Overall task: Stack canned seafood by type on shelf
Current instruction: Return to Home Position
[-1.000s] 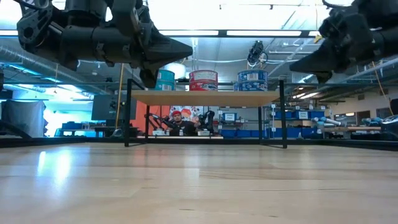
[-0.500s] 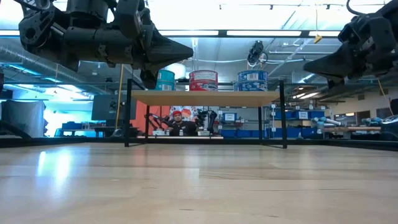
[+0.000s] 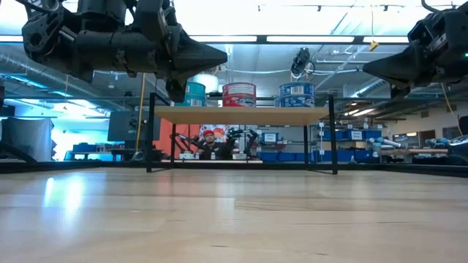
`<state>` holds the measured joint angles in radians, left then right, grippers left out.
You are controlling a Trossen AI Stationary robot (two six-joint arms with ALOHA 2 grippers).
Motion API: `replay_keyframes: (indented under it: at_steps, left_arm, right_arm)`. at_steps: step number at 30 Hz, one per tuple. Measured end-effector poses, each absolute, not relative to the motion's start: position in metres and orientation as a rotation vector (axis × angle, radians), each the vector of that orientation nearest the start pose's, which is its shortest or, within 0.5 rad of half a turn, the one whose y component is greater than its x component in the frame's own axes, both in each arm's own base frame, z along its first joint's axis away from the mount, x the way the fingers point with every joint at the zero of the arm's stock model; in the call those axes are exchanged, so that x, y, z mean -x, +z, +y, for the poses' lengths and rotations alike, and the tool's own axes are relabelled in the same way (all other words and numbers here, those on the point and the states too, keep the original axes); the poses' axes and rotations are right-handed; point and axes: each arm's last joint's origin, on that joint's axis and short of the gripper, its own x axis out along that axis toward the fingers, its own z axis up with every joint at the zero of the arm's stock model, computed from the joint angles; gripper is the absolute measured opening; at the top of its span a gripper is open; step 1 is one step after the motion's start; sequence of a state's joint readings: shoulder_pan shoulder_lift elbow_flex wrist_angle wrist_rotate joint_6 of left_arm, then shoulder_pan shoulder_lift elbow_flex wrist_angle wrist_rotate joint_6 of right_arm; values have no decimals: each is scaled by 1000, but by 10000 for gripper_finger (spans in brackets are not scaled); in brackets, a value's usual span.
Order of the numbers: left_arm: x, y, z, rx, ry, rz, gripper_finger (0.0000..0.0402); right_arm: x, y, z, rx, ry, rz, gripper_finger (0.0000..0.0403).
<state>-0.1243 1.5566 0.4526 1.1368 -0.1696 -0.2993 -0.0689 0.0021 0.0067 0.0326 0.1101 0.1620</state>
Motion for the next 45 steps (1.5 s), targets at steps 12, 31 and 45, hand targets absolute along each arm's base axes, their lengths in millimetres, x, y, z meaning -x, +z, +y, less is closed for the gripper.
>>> replay_keyframes:
  at_steps: [12,31,45]
  left_arm:
    - [-274,182,-30,303,34,-67,7]
    - [-269,197,-24,270,65,-99,7]
    - [-222,243,5,124,140,-10,7]
  right_arm:
    - [-96,173,-11,-104,-215,-93,1]
    - [-97,169,-15,-58,-281,-42,34]
    - [-97,169,-15,-51,-280,-43,40]
